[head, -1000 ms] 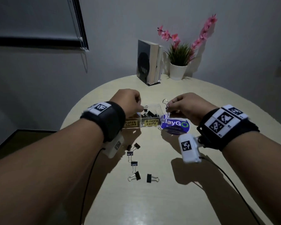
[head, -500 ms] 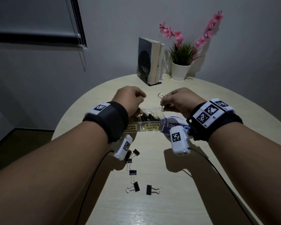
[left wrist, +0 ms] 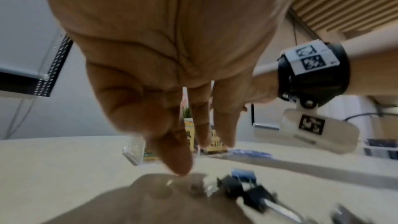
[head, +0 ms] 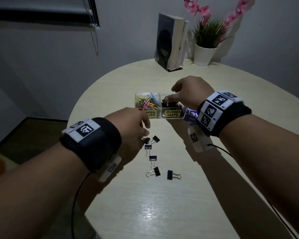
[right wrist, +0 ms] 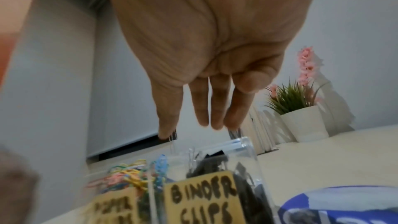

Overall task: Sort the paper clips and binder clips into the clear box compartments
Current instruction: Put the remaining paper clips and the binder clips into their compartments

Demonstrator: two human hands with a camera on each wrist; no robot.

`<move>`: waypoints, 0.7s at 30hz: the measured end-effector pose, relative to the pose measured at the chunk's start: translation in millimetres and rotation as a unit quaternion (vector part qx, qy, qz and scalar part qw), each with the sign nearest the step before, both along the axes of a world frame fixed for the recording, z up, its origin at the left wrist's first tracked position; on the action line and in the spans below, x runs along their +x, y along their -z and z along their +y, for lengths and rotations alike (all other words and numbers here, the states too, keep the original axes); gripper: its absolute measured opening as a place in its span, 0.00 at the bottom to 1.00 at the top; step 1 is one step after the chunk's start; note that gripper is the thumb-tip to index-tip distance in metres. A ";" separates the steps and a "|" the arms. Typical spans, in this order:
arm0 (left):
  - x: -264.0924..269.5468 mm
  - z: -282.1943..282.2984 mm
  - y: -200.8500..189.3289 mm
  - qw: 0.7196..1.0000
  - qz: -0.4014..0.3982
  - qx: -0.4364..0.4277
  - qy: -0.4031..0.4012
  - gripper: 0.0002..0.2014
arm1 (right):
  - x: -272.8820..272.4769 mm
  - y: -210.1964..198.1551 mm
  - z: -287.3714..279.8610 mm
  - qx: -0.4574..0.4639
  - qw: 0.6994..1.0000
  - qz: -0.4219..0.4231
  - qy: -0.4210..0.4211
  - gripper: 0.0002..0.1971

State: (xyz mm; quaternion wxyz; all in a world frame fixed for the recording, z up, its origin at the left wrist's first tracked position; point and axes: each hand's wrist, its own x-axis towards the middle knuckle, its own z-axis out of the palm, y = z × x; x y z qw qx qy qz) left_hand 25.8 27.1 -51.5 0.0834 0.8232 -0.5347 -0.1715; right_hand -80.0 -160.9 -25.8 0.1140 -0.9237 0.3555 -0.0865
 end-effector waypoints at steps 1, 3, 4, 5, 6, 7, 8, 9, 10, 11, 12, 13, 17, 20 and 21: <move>-2.3 1.1 6.2 0.999 -0.025 0.014 0.033 0.16 | -9.0 -1.5 7.6 -0.013 1.000 -0.026 0.001 0.26; -4.8 3.1 15.6 0.993 -0.042 0.033 0.107 0.25 | -30.7 -3.5 32.4 0.000 0.999 -0.042 -0.021 0.23; -5.2 5.1 19.0 0.988 -0.050 0.044 0.140 0.27 | -42.4 -3.1 48.7 0.031 0.999 -0.015 -0.042 0.21; -4.6 7.2 22.3 0.982 -0.068 0.050 0.168 0.28 | -53.4 -0.4 66.6 0.074 0.995 0.036 -0.064 0.22; -5.0 9.8 24.3 0.977 -0.087 0.050 0.188 0.28 | -63.7 3.8 85.8 0.117 0.985 0.100 -0.083 0.25; -5.8 12.6 25.9 0.973 -0.102 0.044 0.202 0.27 | -72.2 10.4 103.8 0.146 0.971 0.159 -0.100 0.28; -6.7 15.4 25.0 0.973 -0.104 0.040 0.201 0.26 | -77.0 17.3 118.5 0.151 0.963 0.194 -0.112 0.31; -8.2 17.9 23.2 0.977 -0.092 0.036 0.191 0.25 | -79.2 24.3 129.9 0.139 0.962 0.205 -0.118 0.32; -9.1 19.9 21.2 0.981 -0.075 0.036 0.177 0.24 | -79.3 29.6 137.9 0.122 0.964 0.201 -0.121 0.33; -9.5 21.4 19.6 0.984 -0.062 0.033 0.164 0.23 | -77.7 34.1 142.9 0.107 0.966 0.197 -0.126 0.31; -10.7 22.7 17.9 0.987 -0.057 0.031 0.149 0.22 | -75.8 36.9 146.0 0.098 0.966 0.196 -0.136 0.28; -10.4 23.1 18.1 0.989 -0.055 0.027 0.137 0.21 | -73.9 38.1 147.8 0.094 0.965 0.198 -0.145 0.24; -6.3 26.9 19.2 0.997 0.004 0.018 0.073 0.16 | -77.3 40.3 147.7 0.105 0.966 0.173 -0.159 0.11; -6.2 28.3 18.0 0.999 0.018 0.001 0.047 0.15 | -85.4 39.1 144.3 0.136 0.970 0.142 -0.143 0.09; -7.2 27.7 17.8 0.999 0.002 -0.004 0.049 0.14 | -87.8 39.0 142.5 0.141 0.972 0.130 -0.135 0.09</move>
